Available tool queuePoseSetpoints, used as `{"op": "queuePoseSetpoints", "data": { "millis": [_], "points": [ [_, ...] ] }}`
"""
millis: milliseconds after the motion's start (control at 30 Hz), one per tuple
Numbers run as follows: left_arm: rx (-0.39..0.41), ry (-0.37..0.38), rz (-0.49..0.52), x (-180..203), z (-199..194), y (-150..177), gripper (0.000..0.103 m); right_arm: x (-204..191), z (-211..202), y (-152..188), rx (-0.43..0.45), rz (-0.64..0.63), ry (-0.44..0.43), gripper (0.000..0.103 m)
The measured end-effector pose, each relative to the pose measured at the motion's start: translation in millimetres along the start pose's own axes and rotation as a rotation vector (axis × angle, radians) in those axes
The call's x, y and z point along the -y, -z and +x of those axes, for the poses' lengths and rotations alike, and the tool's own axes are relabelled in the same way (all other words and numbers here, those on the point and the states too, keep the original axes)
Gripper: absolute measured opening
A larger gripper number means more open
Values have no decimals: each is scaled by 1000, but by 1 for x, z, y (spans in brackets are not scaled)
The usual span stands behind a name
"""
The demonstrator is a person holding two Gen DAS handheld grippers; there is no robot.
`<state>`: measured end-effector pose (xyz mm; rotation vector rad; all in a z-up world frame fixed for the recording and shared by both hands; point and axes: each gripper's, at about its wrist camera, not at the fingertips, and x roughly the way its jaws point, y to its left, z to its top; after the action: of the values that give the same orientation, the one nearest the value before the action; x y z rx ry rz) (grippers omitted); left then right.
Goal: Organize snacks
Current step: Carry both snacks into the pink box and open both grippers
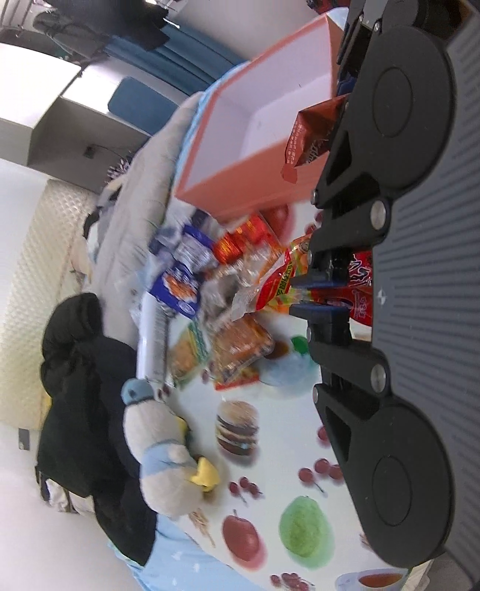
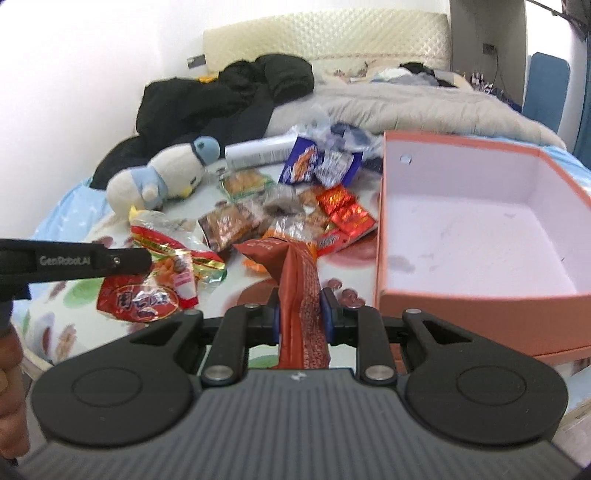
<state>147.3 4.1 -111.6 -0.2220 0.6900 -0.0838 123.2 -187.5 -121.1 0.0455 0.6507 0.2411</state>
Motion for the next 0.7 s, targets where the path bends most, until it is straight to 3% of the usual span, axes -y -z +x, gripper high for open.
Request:
{"op": "queuePoseSetpoints", "data": {
  "millis": [333, 700],
  "points": [
    [79, 111, 39, 52, -32, -30, 10, 23, -51, -25, 82, 35, 15, 25],
    [71, 231, 126, 136, 0, -49, 10, 86, -74, -42, 149, 82, 124, 25]
  ]
}}
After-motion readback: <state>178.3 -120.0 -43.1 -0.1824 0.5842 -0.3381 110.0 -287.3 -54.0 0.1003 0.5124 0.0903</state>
